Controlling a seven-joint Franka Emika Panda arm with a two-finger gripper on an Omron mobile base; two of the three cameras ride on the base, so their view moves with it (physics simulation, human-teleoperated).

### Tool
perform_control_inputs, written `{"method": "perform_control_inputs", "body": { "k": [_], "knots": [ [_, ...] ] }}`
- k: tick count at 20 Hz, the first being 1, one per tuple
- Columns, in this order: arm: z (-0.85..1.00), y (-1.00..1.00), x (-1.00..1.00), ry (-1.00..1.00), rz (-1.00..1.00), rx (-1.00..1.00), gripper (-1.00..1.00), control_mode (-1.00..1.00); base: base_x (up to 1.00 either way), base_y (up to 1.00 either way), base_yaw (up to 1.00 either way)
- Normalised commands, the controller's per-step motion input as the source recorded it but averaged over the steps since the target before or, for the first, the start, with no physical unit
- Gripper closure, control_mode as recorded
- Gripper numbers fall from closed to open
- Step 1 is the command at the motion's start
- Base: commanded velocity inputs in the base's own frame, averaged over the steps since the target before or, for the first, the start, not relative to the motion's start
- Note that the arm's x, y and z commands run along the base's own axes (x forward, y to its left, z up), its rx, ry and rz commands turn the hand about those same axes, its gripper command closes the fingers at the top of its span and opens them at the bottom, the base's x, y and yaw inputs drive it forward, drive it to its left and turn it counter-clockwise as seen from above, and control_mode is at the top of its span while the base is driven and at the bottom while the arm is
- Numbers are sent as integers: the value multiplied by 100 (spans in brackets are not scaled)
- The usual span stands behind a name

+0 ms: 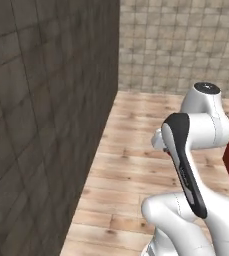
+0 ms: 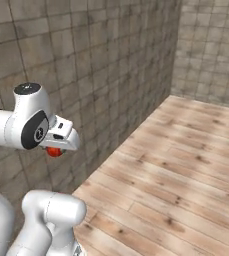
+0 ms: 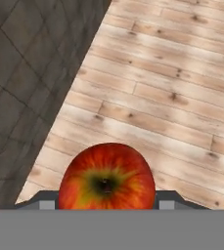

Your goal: Pick up the banana and apple from the fridge and place one fruit on each plate on the dining counter.

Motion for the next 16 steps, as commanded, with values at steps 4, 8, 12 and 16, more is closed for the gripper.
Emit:
{"method": "perform_control_inputs", "body": {
  "k": [4, 8, 12, 16],
  "knots": [
    [0, 0, 0, 0, 0, 0, 100, 100, 89, 20, -63],
    [0, 0, 0, 0, 0, 0, 100, 100, 100, 8, -53],
    [0, 0, 0, 0, 0, 0, 100, 100, 100, 16, -44],
    [0, 0, 0, 0, 0, 0, 100, 100, 100, 38, -37]
  ]
}}
